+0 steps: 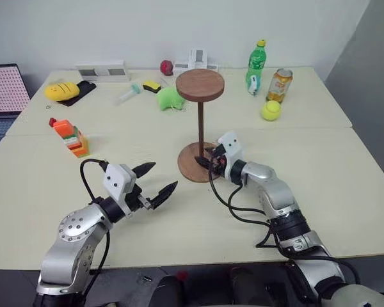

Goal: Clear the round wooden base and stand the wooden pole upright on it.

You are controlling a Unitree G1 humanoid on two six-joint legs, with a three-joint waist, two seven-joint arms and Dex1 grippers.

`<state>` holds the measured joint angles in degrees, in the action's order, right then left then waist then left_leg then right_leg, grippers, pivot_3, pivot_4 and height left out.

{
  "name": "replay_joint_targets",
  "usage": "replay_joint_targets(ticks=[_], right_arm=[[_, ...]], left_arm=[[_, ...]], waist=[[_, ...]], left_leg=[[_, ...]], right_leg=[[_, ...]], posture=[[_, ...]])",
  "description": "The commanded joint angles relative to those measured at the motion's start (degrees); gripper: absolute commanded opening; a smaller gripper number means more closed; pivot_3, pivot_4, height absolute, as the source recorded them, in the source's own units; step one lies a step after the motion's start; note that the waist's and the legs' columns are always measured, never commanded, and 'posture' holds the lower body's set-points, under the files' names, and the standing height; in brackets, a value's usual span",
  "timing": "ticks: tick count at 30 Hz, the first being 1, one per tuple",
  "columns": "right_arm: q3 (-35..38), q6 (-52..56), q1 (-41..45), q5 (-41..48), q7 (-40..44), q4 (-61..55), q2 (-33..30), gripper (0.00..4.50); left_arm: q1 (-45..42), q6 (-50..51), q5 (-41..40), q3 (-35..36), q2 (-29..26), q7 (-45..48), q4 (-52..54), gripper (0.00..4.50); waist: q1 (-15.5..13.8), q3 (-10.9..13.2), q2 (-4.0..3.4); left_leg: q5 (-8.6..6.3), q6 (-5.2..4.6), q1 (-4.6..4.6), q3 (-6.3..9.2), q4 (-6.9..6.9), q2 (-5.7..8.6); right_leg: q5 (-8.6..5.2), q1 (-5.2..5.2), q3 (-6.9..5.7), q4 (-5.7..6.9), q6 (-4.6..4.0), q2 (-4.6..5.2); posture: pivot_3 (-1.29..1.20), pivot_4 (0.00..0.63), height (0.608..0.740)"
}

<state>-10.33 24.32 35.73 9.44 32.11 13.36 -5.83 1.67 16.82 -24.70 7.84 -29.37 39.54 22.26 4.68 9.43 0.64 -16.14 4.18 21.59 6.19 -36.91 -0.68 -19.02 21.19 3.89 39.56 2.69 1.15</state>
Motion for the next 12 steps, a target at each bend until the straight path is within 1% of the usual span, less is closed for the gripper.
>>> replay_joint_targets(ticks=[1, 2, 3, 4, 6, 8, 12], right_arm=[[-0.7, 6.2, -0.5, 3.2, 5.9, -7.6, -3.7, 3.15], [-1.5, 7.9, -1.6, 3.5, 8.9, -9.6, -6.9, 3.38], [-2.1, 9.0, -2.6, 3.6, 11.5, -11.4, -10.0, 3.81], [-2.4, 9.7, -3.7, 3.7, 14.5, -13.3, -13.7, 3.83], [-0.9, 11.4, -5.9, 5.3, 19.3, -17.8, -21.2, 4.35], [0.9, 12.6, -6.7, 6.9, 20.9, -20.4, -25.1, 4.44], [6.4, 17.2, -7.2, 11.0, 20.1, -25.7, -29.1, 4.44]], left_arm=[[-1.8, 1.1, -1.8, 2.4, -2.1, 1.0, 0.0, 4.5], [-3.3, 3.9, -3.0, 3.1, -4.7, 2.7, -1.5, 4.5], [-4.7, 6.5, -4.0, 3.7, -7.4, 4.4, -3.0, 4.5], [-6.5, 9.6, -4.5, 4.3, -11.1, 6.8, -5.2, 4.5], [-12.0, 13.0, -4.6, 5.5, -19.0, 11.5, -11.9, 4.5], [-16.4, 14.1, -4.9, 6.0, -23.1, 14.2, -17.2, 4.5], [-20.7, 11.9, -3.5, 5.5, -27.5, 19.9, -22.7, 4.5]], waist=[[0.0, 0.0, 0.0], [-0.1, 0.0, 0.0], [-0.1, 0.0, 0.0], [-0.6, 0.1, 0.07], [-1.2, 0.2, 0.06], [-1.5, 0.4, 0.06], [-1.1, 0.4, 0.06]], left_leg=[[0.01, 0.01, 0.21, 0.01, -0.03, 0.0], [0.01, 0.02, 0.33, 0.02, -0.04, 0.0], [0.01, 0.01, 0.35, 0.02, -0.03, 0.0], [0.0, 0.0, 0.33, 0.03, -0.03, 0.01], [0.01, 0.0, 0.38, 0.11, -0.05, 0.05], [0.01, 0.0, 0.4, 0.08, -0.08, 0.13], [0.0, -0.01, 0.39, -0.03, 0.0, 0.07]], right_leg=[[0.0, 0.2, -0.05, 0.04, 0.0, 0.0], [0.0, 0.27, -0.11, 0.04, 0.0, 0.0], [0.0, 0.25, -0.13, -0.01, 0.0, 0.01], [0.0, 0.25, -0.1, -0.02, 0.0, 0.03], [0.0, 0.22, -0.33, -0.05, 0.0, 0.0], [0.0, 0.2, -0.33, -0.06, 0.0, 0.02], [0.0, 0.23, -0.23, -0.15, 0.0, 0.0]], posture=[[0.0, 0.15, 0.74], [0.0, 0.15, 0.74], [0.0, 0.15, 0.74], [0.0, 0.15, 0.74], [0.0, 0.15, 0.74], [0.0, 0.15, 0.74], [0.0, 0.15, 0.74]])
